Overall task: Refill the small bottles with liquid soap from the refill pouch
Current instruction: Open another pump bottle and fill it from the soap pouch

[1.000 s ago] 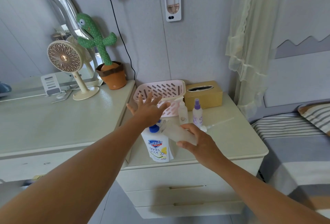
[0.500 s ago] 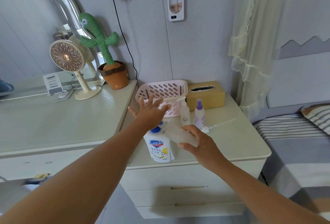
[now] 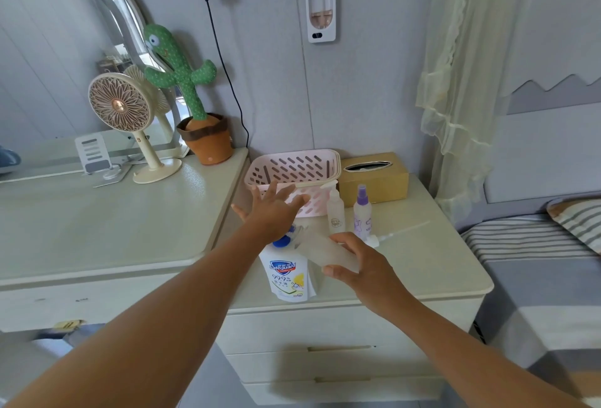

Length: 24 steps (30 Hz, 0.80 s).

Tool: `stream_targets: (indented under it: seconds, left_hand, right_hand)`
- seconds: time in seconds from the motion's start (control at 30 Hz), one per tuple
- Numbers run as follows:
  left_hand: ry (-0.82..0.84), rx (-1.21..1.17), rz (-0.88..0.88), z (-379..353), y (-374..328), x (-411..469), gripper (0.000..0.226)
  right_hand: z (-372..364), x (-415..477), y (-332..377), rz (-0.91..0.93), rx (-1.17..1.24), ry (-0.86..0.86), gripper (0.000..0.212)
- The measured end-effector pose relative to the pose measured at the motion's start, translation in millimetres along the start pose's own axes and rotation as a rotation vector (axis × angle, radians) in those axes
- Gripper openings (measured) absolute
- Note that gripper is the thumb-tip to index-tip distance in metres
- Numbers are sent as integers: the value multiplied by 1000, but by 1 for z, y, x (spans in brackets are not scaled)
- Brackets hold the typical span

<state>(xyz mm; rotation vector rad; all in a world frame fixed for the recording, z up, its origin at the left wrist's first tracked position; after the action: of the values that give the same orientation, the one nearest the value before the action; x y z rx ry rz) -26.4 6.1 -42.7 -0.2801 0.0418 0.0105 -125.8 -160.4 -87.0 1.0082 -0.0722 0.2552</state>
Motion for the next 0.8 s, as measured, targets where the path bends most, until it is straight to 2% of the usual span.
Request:
stream_targets:
  seconds: [0.43,0.63,0.8]
  left_hand:
    - [15,24,-12,13,-3,-1,66]
    - [25,58,-30,2,-3,-7,54]
    - [21,37,-7,7,-1,-3,66]
  right_hand:
    - [4,-1,6,6,13,-8,40]
    - [-2,-2,0,-7,6,-5,40]
    - [0,-3,5,1,5,-4,40]
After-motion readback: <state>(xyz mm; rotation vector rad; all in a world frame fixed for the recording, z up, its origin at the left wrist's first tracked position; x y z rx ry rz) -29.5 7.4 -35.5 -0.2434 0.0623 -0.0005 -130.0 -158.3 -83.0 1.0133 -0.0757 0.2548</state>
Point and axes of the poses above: each hand's wrist, its own x-axis towards the middle knuckle, its own z-axis out of the back of the hand, y = z × x, the point moved 7 cm from there along x, towards the middle knuckle, and after that the axes turned 4 degrees about -x, right-handed, at the moved point
